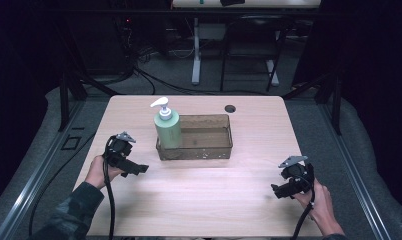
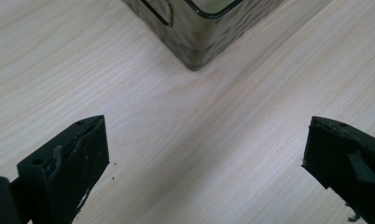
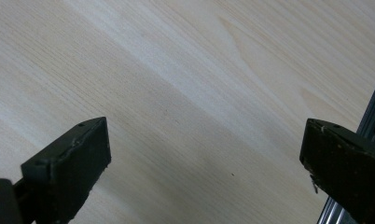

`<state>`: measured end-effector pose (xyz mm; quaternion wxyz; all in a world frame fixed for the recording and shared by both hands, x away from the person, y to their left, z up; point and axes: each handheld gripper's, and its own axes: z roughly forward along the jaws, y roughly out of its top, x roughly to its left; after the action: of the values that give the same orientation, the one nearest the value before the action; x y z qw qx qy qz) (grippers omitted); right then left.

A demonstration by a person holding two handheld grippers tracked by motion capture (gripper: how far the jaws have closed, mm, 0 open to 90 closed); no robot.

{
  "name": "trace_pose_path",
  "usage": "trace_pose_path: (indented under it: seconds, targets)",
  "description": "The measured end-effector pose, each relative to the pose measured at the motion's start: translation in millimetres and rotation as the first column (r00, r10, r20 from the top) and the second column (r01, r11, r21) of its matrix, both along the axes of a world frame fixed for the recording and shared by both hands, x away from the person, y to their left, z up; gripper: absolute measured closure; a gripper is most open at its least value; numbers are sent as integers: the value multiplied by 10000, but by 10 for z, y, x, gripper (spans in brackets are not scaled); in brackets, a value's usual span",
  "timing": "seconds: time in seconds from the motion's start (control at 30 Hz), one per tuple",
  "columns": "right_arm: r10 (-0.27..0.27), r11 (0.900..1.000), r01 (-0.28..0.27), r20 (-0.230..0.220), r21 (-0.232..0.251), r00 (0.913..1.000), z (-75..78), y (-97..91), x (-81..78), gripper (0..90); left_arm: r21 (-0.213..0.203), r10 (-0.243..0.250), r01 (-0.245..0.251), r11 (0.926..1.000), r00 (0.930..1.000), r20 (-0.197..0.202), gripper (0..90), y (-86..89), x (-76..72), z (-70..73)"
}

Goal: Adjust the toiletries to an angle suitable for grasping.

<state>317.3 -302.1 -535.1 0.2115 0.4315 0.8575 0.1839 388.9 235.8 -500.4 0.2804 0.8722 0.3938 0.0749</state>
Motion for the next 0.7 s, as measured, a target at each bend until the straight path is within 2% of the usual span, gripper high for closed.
trace_pose_path:
  seconds: [0.33,0.7]
  targets:
    - [-21,10000,20,-59,-45,10000,-16,-5,-3,14,107,63,-59,9999,9994,-354,0,51,40,-113]
    - [4,10000,-4,-57,-54,10000,-20,2,-1,24,168,-5,12,9999,9992,-399,0,56,42,-128]
